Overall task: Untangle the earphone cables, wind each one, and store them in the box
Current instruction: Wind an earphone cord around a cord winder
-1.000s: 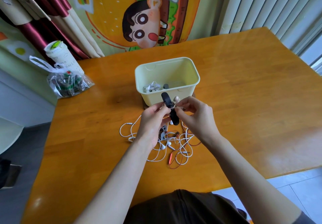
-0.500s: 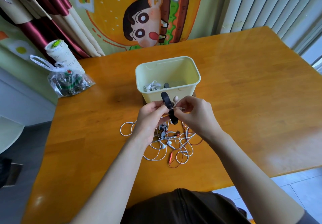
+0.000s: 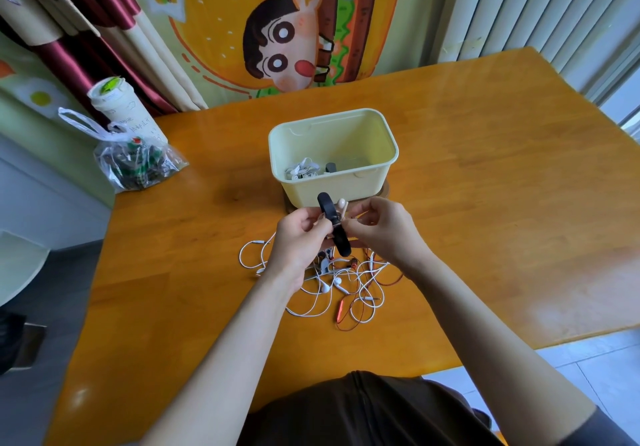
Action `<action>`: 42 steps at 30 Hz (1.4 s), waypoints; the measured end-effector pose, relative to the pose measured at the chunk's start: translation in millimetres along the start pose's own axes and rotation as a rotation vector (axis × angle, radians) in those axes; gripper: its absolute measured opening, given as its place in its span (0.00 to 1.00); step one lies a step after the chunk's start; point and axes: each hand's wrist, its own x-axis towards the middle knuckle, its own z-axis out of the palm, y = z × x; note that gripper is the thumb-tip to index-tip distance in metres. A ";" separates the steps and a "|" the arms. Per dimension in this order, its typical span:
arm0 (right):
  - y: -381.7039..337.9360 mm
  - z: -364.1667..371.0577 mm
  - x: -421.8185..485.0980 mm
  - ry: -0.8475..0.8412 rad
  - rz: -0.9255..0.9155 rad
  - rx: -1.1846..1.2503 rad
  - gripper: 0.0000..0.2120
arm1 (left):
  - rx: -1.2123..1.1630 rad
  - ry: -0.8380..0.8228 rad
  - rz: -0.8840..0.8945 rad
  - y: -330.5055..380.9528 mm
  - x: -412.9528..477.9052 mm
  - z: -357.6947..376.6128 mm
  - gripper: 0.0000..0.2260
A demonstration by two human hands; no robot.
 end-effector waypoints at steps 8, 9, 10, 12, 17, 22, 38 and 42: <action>-1.7 1.7 -1.8 0.002 -0.061 -0.014 0.03 | 0.039 -0.040 0.063 -4.3 2.4 -4.0 0.05; -1.1 2.5 -2.8 0.021 -0.075 -0.013 0.03 | 0.034 -0.054 0.064 -3.6 3.2 -4.9 0.06; -0.5 3.3 -3.8 0.031 -0.092 -0.024 0.03 | 0.021 -0.074 0.053 -2.9 2.8 -5.9 0.06; 0.3 4.0 -3.6 0.045 -0.121 -0.057 0.03 | -0.043 -0.110 0.013 -1.6 1.3 -6.4 0.08; 3.0 4.9 -4.1 0.031 -0.144 -0.015 0.02 | -0.098 -0.087 -0.001 -4.8 2.6 -7.4 0.07; 7.3 5.6 -4.9 -0.003 -0.054 0.183 0.03 | -0.067 -0.075 0.034 -6.7 3.7 -5.7 0.08; 14.0 19.0 -0.4 0.170 -0.204 0.058 0.12 | -0.441 -0.056 -0.074 -13.7 5.8 3.4 0.11; 14.8 16.9 0.4 0.202 -0.228 0.041 0.06 | -0.418 -0.098 -0.087 -11.8 4.1 3.7 0.11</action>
